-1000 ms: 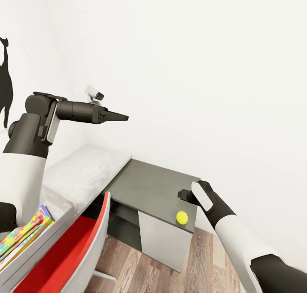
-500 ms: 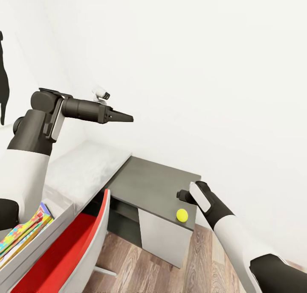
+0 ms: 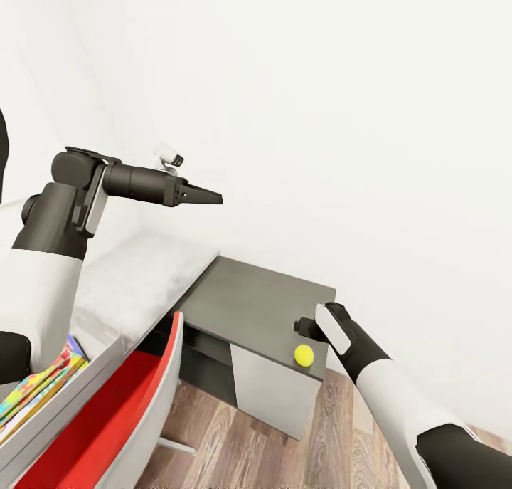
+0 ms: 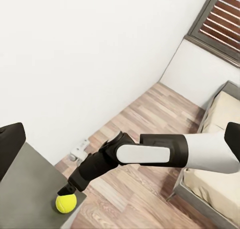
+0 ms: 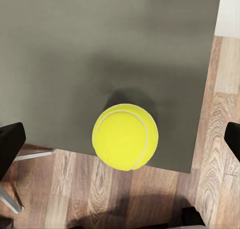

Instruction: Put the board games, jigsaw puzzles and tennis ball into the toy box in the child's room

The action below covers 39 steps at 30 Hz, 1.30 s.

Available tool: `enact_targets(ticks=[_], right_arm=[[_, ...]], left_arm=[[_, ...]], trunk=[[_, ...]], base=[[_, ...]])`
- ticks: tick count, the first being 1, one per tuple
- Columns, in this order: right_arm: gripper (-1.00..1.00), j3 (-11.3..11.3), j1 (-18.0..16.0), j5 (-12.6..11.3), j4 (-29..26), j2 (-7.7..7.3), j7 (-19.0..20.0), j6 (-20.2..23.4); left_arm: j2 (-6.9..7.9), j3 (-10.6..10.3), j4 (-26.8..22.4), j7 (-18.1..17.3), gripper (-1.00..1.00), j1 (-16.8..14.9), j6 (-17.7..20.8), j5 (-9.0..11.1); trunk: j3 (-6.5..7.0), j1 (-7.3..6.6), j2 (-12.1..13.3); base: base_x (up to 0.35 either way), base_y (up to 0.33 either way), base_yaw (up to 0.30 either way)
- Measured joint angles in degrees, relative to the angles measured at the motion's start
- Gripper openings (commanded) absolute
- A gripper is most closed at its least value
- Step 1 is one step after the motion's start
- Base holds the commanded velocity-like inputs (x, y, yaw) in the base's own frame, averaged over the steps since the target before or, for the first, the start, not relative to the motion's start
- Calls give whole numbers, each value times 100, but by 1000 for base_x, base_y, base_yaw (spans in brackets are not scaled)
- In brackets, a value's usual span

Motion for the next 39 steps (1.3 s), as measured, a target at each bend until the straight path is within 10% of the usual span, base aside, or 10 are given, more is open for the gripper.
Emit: enact_targets(ticks=[39], right_arm=[[100, 18, -10, 1, 235, -3, 7, 14]], left_arm=[[-17, 22, 2, 0, 100, 0, 0, 0]], trunk=[[-278, 0, -1]], base=[[0, 0, 0]])
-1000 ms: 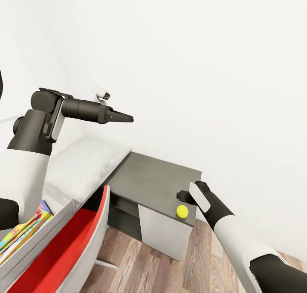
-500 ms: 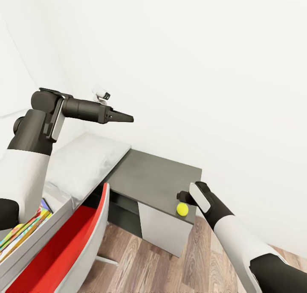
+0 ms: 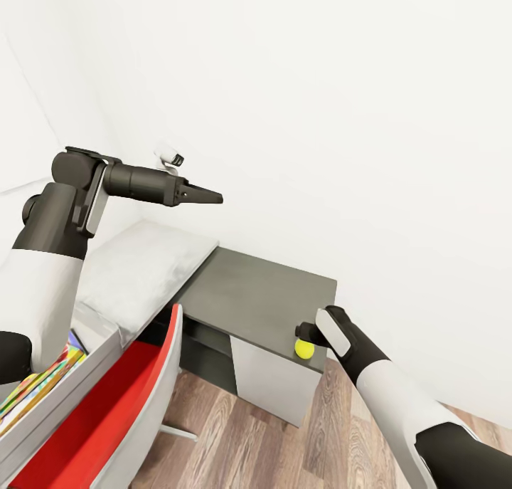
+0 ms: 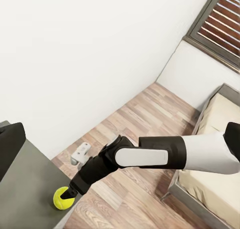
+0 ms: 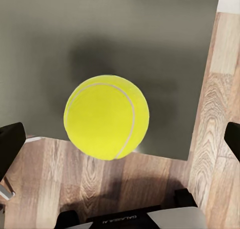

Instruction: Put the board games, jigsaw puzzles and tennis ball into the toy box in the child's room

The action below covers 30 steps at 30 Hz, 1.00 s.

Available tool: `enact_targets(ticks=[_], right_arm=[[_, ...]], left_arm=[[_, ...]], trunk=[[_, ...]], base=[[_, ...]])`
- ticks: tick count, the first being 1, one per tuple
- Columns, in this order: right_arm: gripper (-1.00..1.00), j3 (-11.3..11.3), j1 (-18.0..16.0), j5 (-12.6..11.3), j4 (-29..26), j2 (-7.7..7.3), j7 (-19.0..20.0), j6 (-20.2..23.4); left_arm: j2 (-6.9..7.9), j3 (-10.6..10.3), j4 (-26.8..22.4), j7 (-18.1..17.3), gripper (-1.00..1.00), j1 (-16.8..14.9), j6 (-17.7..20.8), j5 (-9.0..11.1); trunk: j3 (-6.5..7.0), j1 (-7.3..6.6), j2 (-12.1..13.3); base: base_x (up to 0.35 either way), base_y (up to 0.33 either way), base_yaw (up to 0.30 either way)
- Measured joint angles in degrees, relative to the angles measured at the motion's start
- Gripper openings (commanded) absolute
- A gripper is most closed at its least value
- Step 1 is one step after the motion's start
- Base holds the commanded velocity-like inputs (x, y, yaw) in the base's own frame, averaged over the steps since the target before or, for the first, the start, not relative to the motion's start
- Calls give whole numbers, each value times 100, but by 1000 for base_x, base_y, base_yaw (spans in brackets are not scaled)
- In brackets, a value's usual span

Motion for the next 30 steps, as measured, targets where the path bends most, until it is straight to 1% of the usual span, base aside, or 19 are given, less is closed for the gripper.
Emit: enact_targets(ticks=[30], right_arm=[[100, 3, -2, 11, -4, 9, -4, -50]], left_arm=[[5, 2, -1, 0, 100, 0, 0, 0]], trunk=[[-1, 0, 0]], base=[[0, 0, 0]])
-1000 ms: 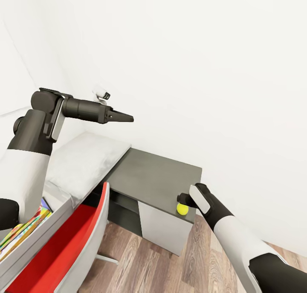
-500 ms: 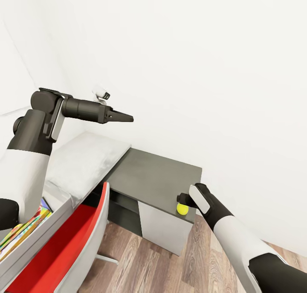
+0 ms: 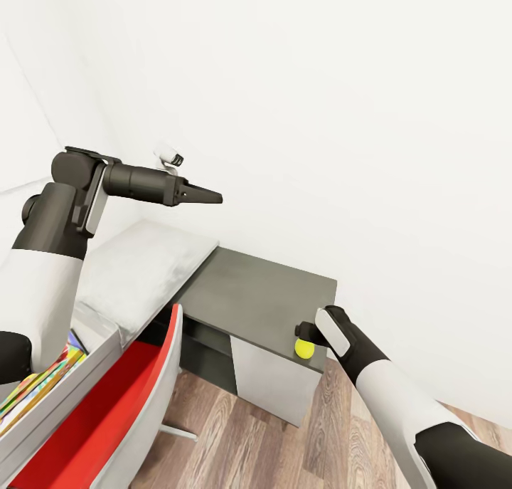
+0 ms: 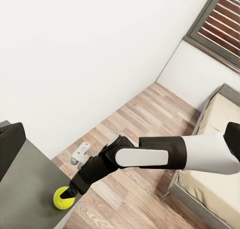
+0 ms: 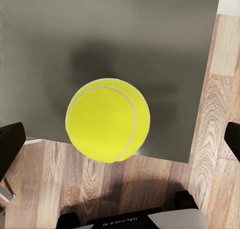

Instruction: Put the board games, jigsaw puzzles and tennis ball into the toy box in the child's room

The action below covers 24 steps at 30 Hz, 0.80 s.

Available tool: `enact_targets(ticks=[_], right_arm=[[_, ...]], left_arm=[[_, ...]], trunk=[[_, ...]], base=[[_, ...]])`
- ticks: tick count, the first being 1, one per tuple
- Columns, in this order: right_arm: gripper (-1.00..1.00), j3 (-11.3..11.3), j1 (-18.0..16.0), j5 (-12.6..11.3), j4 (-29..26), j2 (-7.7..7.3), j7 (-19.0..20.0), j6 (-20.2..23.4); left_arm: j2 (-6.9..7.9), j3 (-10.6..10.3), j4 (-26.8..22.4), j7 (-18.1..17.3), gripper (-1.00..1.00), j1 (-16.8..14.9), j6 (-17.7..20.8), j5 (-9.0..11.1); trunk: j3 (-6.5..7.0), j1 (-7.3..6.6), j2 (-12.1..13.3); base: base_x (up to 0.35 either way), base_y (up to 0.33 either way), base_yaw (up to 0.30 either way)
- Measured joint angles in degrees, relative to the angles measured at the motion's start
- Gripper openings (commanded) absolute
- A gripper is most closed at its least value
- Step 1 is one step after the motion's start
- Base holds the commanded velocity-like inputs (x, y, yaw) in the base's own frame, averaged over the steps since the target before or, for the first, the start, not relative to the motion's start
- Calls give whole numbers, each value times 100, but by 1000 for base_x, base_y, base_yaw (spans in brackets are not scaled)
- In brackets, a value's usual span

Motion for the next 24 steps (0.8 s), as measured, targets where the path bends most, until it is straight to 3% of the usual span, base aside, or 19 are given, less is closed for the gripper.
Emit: enact_targets(ticks=[13, 24], right_arm=[[100, 0, 0, 0, -2, 1, 2, -8], [100, 0, 2, 4, -2, 1, 8, -11]], left_arm=[[3, 6, 1, 0, 100, 0, 0, 0], [4, 5, 2, 0, 100, 0, 0, 0]], trunk=[[-2, 0, 0], [-82, 0, 0]], base=[[0, 0, 0], [0, 0, 0]])
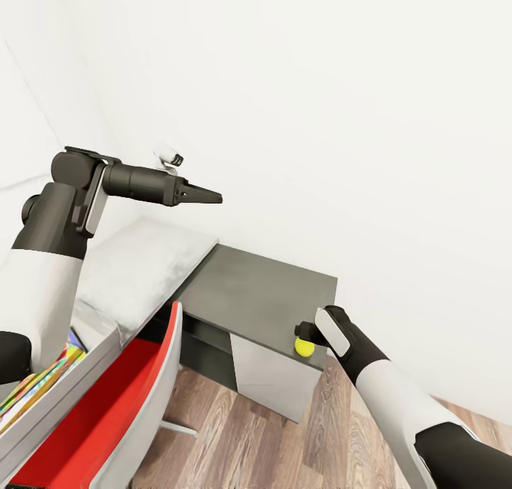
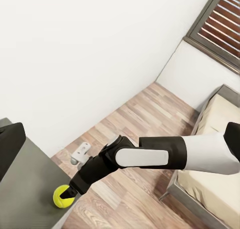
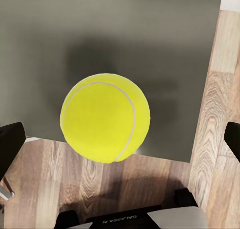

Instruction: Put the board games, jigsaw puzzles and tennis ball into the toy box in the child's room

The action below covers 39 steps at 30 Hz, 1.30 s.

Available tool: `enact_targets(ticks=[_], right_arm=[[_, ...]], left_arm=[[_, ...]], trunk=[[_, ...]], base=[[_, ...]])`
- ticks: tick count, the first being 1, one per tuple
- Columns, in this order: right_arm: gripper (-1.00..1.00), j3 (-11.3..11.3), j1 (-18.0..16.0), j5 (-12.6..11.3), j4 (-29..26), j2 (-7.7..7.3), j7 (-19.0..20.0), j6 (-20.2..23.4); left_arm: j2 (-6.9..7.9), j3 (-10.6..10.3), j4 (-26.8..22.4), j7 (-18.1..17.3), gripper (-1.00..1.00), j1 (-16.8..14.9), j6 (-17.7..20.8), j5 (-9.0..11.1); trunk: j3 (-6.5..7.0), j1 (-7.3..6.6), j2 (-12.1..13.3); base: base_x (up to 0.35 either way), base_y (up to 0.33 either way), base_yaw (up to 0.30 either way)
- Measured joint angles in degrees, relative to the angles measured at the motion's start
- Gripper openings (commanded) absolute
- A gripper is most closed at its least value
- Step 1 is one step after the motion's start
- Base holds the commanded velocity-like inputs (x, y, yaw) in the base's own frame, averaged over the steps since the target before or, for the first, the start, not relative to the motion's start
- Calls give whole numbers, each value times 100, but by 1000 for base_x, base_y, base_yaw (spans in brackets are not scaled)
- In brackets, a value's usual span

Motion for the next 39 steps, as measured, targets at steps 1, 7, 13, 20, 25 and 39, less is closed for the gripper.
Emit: enact_targets(ticks=[1, 7, 13, 20, 25, 39], right_arm=[[100, 0, -1, 0, 0, 0, 0, 0], [100, 0, -6, 1, 0, 0, 0, 0], [100, 0, -5, 0, -9, 6, 0, 0], [100, 0, -7, -6, -25, 8, 5, -1], [100, -4, -4, -5, -32, 8, 8, 0], [100, 203, -7, 1, -44, 17, 11, -58]], left_arm=[[0, 0, 0, 0, 100, 0, 0, 0], [-1, -5, -3, 0, 100, 0, 0, 0], [-1, -6, -6, 0, 100, 0, 0, 0], [0, -7, -5, 0, 100, 0, 0, 0], [0, -7, -5, 0, 100, 0, 0, 0], [0, -7, -6, 0, 100, 0, 0, -2]], trunk=[[-9, 0, 0], [-64, 0, 0], [-118, 0, 0], [-141, 0, -1], [-144, 0, -1], [-146, 0, -1]], base=[[0, 0, 0], [0, 0, 0], [0, 0, 0], [0, 0, 0], [0, 0, 0], [0, 0, 0]])
